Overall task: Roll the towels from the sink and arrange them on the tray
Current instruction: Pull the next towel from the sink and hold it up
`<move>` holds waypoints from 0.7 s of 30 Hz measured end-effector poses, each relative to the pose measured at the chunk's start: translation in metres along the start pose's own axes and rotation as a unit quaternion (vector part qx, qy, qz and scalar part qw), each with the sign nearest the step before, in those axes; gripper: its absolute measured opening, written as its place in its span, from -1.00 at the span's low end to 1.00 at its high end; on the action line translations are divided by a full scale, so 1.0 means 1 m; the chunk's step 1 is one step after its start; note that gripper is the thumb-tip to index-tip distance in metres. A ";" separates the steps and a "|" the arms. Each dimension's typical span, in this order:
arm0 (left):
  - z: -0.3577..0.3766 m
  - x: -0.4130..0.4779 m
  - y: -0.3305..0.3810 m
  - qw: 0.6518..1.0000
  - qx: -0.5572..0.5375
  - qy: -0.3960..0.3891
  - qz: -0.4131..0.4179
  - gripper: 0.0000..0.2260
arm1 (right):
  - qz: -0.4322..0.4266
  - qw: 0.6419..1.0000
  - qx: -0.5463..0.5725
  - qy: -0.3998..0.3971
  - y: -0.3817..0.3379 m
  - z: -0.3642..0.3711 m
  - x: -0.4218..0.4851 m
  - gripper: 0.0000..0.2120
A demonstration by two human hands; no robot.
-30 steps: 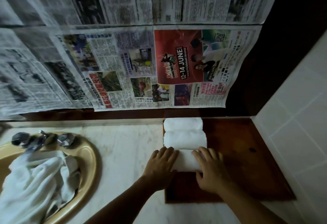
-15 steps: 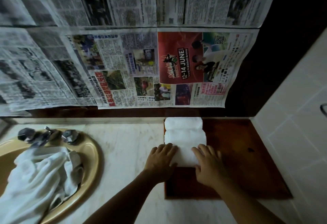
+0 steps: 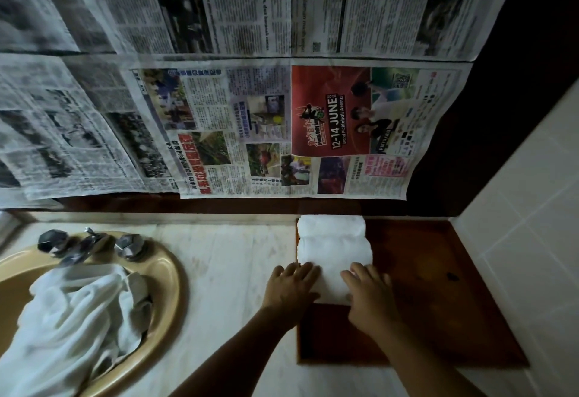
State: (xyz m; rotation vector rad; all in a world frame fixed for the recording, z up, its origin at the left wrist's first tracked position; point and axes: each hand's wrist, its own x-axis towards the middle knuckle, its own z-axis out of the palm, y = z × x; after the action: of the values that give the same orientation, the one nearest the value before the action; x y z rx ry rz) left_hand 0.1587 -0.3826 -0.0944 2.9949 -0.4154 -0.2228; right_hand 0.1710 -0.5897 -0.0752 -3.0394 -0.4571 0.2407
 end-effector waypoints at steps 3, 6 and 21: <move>-0.001 -0.001 0.001 1.000 -0.028 -0.006 -0.003 -0.43 | 0.001 1.000 0.009 -0.004 0.003 0.000 -0.001 -0.47; -0.006 -0.006 0.000 0.999 -0.050 -0.010 -0.008 -0.38 | 0.005 0.999 0.034 0.006 0.003 -0.003 -0.002 -0.46; -0.030 -0.150 -0.189 0.981 -0.108 0.086 -0.139 -0.39 | -0.166 0.976 0.058 0.125 -0.156 -0.017 0.058 -0.79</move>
State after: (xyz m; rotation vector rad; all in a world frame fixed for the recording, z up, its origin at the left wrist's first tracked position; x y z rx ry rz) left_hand 0.0696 -0.1577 -0.0698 2.8162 0.0453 -0.0279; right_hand 0.1834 -0.4238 -0.0544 -2.7687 -0.8784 -0.1270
